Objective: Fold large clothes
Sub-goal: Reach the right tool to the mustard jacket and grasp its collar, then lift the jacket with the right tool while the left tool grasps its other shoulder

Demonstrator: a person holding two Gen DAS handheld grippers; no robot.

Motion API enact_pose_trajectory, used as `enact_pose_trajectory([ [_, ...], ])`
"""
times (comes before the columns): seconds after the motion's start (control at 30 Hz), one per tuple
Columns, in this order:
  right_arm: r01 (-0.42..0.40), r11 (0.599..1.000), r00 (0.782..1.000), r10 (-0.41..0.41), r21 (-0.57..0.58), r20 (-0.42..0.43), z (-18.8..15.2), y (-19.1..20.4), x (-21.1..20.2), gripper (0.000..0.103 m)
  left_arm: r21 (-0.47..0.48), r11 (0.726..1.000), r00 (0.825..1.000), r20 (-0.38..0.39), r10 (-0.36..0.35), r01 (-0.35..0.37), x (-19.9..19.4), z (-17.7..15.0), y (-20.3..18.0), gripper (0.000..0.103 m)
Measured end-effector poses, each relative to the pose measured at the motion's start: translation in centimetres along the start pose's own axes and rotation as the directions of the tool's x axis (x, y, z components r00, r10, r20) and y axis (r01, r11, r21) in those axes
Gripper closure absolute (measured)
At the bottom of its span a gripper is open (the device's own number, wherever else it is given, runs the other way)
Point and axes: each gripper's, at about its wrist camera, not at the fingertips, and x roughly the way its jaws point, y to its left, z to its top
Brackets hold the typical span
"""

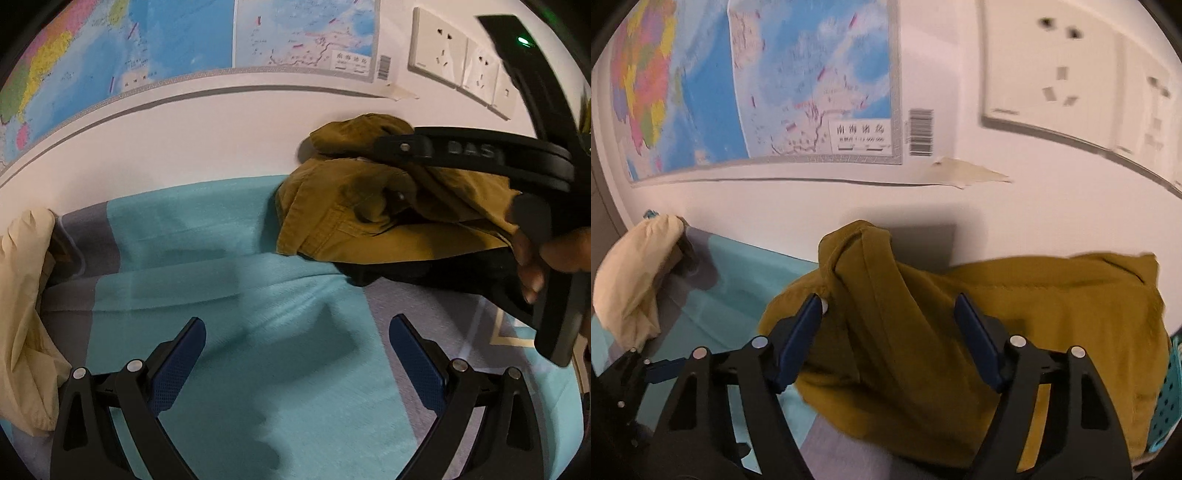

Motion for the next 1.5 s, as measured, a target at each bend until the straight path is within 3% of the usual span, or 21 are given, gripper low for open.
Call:
enact_pose_trajectory([
  [0.03, -0.002, 1.0, 1.0, 0.002, -0.009, -0.013, 0.1, 0.0, 0.3, 0.043, -0.001, 1.0, 1.0, -0.002, 0.001, -0.001, 0.3, 0.1, 0.1, 0.007],
  [0.1, -0.03, 0.999, 0.999, 0.03, -0.029, -0.014, 0.2, -0.2, -0.2, 0.077, -0.006, 1.0, 1.0, -0.008, -0.004, 0.004, 0.7, 0.4, 0.3, 0.007],
  [0.17, -0.003, 0.997, 1.0, 0.005, -0.082, 0.028, 0.6, -0.1, -2.4, 0.089, -0.005, 1.0, 1.0, -0.01, -0.004, 0.004, 1.0, 0.4, 0.5, 0.007],
  [0.3, -0.016, 0.992, 0.994, 0.03, -0.123, 0.11, 1.0, -1.4, -8.2, 0.09, -0.004, 1.0, 1.0, -0.009, -0.007, 0.007, 1.7, 0.9, 1.0, 0.007],
  [0.37, -0.01, 0.988, 0.996, 0.024, -0.156, 0.089, 0.9, -1.8, -9.4, 0.08, -0.007, 1.0, 1.0, -0.013, -0.01, 0.01, 2.2, 1.3, 1.3, 0.007],
  [0.4, -0.018, 0.986, 0.997, 0.03, -0.169, 0.067, 0.7, -1.9, -9.4, 0.069, -0.005, 1.0, 1.0, -0.014, -0.009, 0.009, 2.3, 1.4, 1.4, 0.007],
  [0.47, -0.012, 0.981, 1.0, 0.017, -0.193, 0.024, 0.6, -1.2, -8.1, 0.06, -0.002, 1.0, 1.0, -0.01, -0.005, 0.005, 2.6, 1.8, 1.6, 0.007],
  [0.63, -0.007, 0.966, 0.999, -0.007, -0.26, -0.05, 0.4, 0.7, -3.2, 0.051, -0.013, 1.0, 1.0, -0.009, 0.002, -0.002, 2.9, 2.1, 3.1, 0.007],
  [0.67, 0.005, 0.967, 0.998, -0.019, -0.255, -0.054, 0.5, 0.5, -2.8, 0.063, -0.02, 1.0, 1.0, -0.01, -0.004, 0.004, 2.9, 2.2, 3.5, 0.007],
  [0.7, 0.018, 0.968, 0.998, -0.034, -0.25, -0.057, 0.6, 0.3, -2.6, 0.087, -0.027, 1.0, 1.0, -0.013, -0.016, 0.015, 3.0, 2.2, 4.0, 0.007],
  [0.8, 0.011, 0.976, 1.0, -0.008, -0.216, 0.014, 1.4, -1.2, -5.9, 0.091, -0.027, 0.998, 0.999, 0.001, -0.05, 0.05, 2.8, 2.3, 4.7, 0.007],
  [0.9, 0.071, 0.971, 0.992, -0.044, -0.227, 0.119, 2.1, -2.1, -11.5, 0.092, 0.001, 0.996, 0.995, 0.042, -0.087, 0.087, 2.2, 2.4, 4.8, 0.007],
  [1.03, 0.128, 0.975, 0.974, -0.088, -0.182, 0.211, 2.7, -4.0, -17.6, 0.093, -0.016, 0.969, 0.959, 0.145, -0.242, 0.247, 0.5, 3.0, 5.0, 0.007],
  [1.1, 0.139, 0.979, 0.965, -0.1, -0.151, 0.241, 2.6, -4.9, -19.9, 0.094, -0.002, 0.937, 0.919, 0.198, -0.342, 0.349, -0.7, 3.6, 5.0, 0.007],
  [1.2, 0.143, 0.98, 0.957, -0.101, -0.14, 0.272, 2.4, -5.0, -22.0, 0.094, 0.105, 0.897, 0.866, 0.236, -0.441, 0.429, -2.4, 4.0, 2.9, 0.007],
  [1.27, 0.138, 0.981, 0.955, -0.094, -0.139, 0.283, 2.3, -4.6, -22.3, 0.094, 0.165, 0.884, 0.854, 0.232, -0.465, 0.437, -2.3, 4.2, 1.1, 0.007],
  [1.33, 0.127, 0.983, 0.953, -0.084, -0.133, 0.29, 2.2, -4.4, -22.3, 0.094, 0.213, 0.886, 0.867, 0.21, -0.453, 0.412, -1.7, 4.7, -0.8, 0.007],
  [1.4, 0.128, 0.983, 0.95, -0.084, -0.129, 0.3, 1.8, -4.1, -22.3, 0.094, 0.181, 0.891, 0.879, 0.168, -0.445, 0.417, -0.1, 5.8, -1.5, 0.02],
  [1.43, 0.126, 0.985, 0.949, -0.085, -0.12, 0.305, 1.6, -4.3, -22.6, 0.094, 0.158, 0.905, 0.898, 0.141, -0.416, 0.395, 0.9, 6.4, -1.7, 0.044],
  [1.47, 0.129, 0.985, 0.947, -0.089, -0.112, 0.31, 1.5, -4.4, -22.9, 0.094, 0.145, 0.908, 0.903, 0.122, -0.411, 0.393, 1.8, 7.0, -1.9, 0.075],
  [1.5, 0.134, 0.985, 0.944, -0.095, -0.105, 0.317, 1.4, -4.6, -23.2, 0.094, 0.134, 0.907, 0.906, 0.094, -0.413, 0.4, 2.8, 7.5, -1.7, 0.093],
])
